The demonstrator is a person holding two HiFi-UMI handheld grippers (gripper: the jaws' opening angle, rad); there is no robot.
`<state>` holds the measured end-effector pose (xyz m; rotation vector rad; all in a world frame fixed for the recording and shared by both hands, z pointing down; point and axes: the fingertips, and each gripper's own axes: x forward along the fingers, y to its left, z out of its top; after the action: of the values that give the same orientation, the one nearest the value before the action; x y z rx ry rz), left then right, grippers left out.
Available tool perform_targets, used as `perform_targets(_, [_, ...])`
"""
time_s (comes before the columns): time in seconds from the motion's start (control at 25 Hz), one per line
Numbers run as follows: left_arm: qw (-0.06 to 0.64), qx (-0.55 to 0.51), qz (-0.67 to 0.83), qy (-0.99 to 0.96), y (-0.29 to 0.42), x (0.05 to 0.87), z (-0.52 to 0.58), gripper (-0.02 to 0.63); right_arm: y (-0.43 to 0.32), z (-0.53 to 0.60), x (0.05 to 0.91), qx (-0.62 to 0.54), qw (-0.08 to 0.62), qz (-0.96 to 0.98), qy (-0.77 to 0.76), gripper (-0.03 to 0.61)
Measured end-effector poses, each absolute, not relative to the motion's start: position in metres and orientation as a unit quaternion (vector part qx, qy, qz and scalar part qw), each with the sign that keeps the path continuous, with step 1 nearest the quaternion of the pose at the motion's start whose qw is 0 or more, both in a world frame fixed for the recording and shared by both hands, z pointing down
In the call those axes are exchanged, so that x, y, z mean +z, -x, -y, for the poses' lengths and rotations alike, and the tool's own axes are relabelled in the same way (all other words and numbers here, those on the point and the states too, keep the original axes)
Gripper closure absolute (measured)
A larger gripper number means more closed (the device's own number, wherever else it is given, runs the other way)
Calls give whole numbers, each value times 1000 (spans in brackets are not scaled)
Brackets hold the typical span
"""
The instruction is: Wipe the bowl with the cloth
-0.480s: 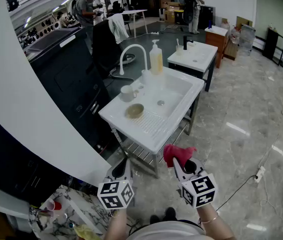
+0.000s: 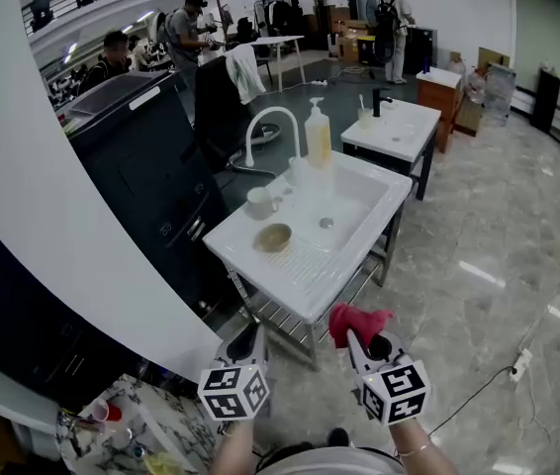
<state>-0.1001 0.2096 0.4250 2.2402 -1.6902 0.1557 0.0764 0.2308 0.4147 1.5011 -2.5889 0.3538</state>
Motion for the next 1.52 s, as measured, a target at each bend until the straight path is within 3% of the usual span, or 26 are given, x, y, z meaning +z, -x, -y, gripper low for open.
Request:
perform_targets(0.12, [173,37,597,-782,99,421,-204,505,-81,-229,414,120,62,859,-495,545])
perform_targets(0.32, [176,26,609,-773,100,419,-194,485,-90,-224,418,128,59,859,-492,545])
perform_targets(0.8, [172,35,626,-760,111,420,-138,482,-86,-178,419,135,52,867,-478,545])
perform_targets(1.52, [189,42,621,-759,183,434,61,482,-10,14,413,141,58,863,-482,545])
